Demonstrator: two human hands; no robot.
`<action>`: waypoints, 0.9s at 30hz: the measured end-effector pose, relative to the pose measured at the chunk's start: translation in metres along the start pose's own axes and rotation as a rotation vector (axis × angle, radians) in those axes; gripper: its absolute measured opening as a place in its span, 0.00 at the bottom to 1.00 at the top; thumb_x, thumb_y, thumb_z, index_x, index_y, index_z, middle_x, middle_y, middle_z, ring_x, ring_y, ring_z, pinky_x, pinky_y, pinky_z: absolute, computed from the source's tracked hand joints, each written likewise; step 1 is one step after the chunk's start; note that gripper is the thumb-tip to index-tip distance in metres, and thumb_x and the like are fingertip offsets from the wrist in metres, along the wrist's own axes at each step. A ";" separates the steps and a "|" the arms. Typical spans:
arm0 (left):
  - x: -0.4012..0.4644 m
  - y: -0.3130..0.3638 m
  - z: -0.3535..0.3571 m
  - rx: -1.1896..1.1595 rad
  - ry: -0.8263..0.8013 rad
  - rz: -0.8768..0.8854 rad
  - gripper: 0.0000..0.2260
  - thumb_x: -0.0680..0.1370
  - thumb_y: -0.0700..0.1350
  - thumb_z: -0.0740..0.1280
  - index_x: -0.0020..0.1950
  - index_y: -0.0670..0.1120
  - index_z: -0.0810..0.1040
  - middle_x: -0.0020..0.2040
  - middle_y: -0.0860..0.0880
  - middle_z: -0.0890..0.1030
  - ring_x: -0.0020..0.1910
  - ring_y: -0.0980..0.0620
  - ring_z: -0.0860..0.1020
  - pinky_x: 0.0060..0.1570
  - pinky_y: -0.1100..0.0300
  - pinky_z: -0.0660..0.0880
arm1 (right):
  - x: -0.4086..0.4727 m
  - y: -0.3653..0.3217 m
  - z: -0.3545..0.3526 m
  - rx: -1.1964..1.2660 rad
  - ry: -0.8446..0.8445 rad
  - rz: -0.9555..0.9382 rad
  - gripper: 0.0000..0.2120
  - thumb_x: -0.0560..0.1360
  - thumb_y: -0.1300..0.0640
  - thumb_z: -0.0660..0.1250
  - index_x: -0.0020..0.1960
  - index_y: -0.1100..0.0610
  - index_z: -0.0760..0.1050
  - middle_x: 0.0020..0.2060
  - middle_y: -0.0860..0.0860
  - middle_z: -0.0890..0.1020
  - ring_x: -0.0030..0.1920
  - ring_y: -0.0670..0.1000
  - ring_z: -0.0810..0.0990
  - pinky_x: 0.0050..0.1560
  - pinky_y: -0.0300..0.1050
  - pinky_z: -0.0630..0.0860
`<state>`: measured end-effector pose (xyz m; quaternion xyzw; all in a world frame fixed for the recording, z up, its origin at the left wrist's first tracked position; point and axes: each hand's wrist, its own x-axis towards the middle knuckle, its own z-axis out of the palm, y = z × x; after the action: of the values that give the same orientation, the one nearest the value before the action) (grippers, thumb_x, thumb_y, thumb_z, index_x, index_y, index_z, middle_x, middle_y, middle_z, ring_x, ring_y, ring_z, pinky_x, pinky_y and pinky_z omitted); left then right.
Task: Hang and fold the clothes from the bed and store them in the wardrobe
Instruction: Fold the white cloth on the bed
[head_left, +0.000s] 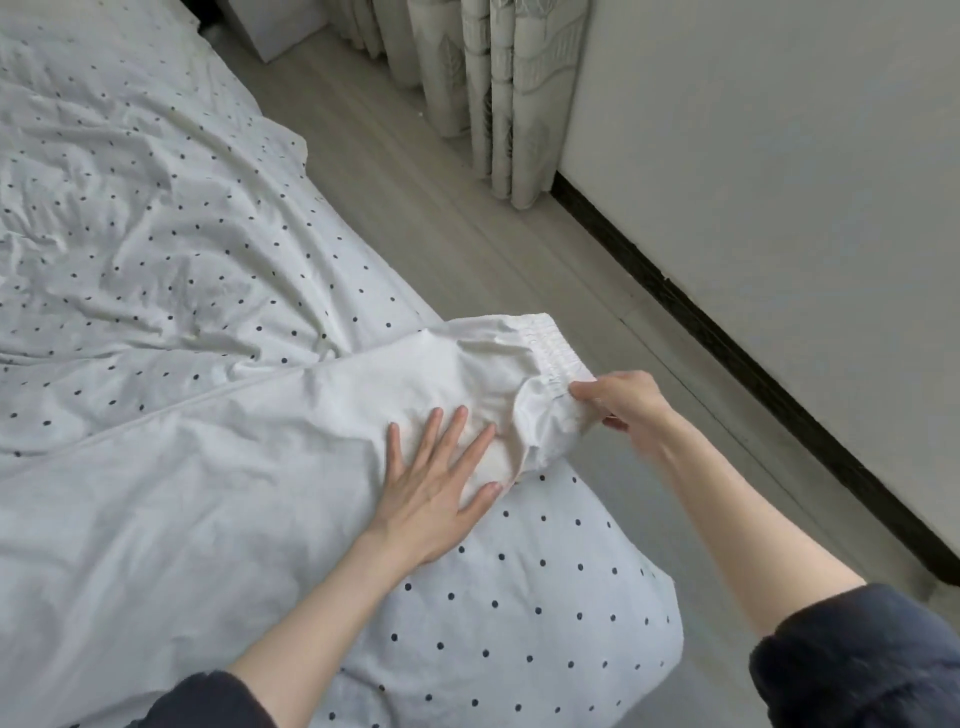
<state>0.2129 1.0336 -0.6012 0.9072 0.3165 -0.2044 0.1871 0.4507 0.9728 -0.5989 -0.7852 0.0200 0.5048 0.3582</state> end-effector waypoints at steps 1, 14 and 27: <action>0.006 0.011 -0.001 -0.009 0.002 0.015 0.27 0.79 0.63 0.44 0.73 0.62 0.33 0.76 0.55 0.33 0.71 0.54 0.28 0.68 0.41 0.29 | 0.000 -0.004 -0.015 0.005 0.065 -0.034 0.11 0.69 0.62 0.73 0.38 0.57 0.71 0.31 0.52 0.73 0.29 0.48 0.70 0.29 0.38 0.65; -0.002 -0.008 0.008 -0.395 0.053 0.003 0.19 0.83 0.46 0.51 0.74 0.48 0.63 0.75 0.50 0.62 0.76 0.50 0.54 0.72 0.59 0.47 | -0.065 -0.034 0.026 -0.071 0.010 -0.420 0.09 0.68 0.59 0.71 0.48 0.56 0.82 0.49 0.59 0.83 0.51 0.58 0.81 0.54 0.54 0.77; -0.018 -0.059 -0.047 -0.760 0.355 0.006 0.16 0.81 0.36 0.56 0.67 0.47 0.73 0.70 0.54 0.67 0.75 0.56 0.54 0.73 0.61 0.49 | -0.121 0.063 0.155 -1.136 -0.295 -1.013 0.17 0.77 0.56 0.57 0.62 0.57 0.73 0.57 0.54 0.76 0.59 0.57 0.73 0.60 0.52 0.64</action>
<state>0.1733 1.0899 -0.5647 0.7957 0.3941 0.0868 0.4517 0.2461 0.9767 -0.5714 -0.6866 -0.6511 0.3116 0.0867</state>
